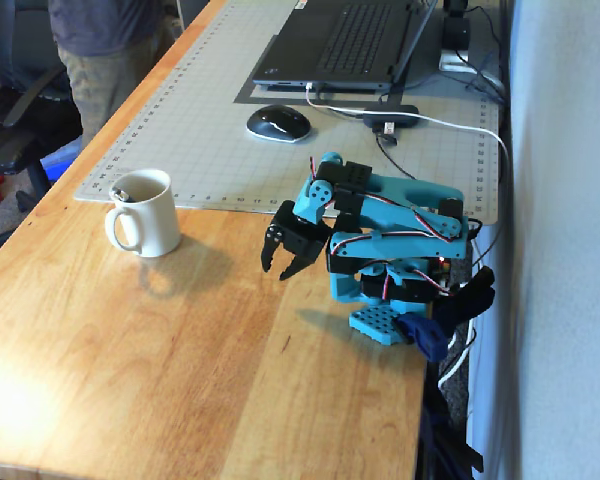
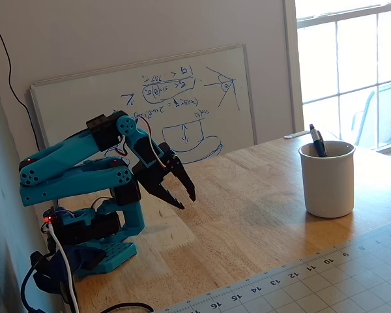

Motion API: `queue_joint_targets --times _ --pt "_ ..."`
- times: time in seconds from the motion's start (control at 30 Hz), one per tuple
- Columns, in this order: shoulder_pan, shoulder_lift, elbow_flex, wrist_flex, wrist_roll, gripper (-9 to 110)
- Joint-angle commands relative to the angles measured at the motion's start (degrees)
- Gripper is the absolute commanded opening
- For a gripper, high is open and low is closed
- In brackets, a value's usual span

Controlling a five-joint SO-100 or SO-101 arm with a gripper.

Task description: Grasp a pen and put it in a mug.

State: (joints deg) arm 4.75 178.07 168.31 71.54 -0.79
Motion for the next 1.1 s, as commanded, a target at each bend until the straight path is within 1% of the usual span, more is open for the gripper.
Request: queue_joint_targets --times 0.0,0.3,1.07 --pt "-0.53 0.18 0.97 -2.29 0.62 8" --pt "-0.79 1.14 8.44 -9.23 0.62 8" --pt "-0.26 0.35 8.7 -9.84 0.62 8"
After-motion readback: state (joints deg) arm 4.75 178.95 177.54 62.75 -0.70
